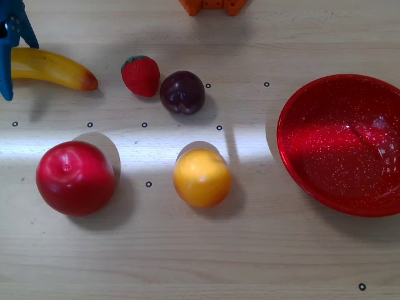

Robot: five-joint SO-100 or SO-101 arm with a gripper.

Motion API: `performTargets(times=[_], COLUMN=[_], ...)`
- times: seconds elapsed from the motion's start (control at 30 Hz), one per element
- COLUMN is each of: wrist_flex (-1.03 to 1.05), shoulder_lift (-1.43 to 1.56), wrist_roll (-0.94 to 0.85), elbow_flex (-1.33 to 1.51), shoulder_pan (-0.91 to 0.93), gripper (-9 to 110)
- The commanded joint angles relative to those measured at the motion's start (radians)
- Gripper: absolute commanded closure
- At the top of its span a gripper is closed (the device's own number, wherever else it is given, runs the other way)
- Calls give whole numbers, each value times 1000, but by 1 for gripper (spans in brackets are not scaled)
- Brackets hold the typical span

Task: Put the banana in the red bowl.

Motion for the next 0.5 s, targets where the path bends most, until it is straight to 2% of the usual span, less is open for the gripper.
performTargets(times=[0.0, 0.03, 0.33, 0.47], wrist_flex=[49, 48, 29, 29], shoulder_lift=[57, 57, 52, 52], wrist_roll=[-20, -17, -17, -11], elbow_flex=[-69, -69, -77, -78], shoulder_pan=[35, 35, 34, 32], gripper=[46, 50, 58, 65])
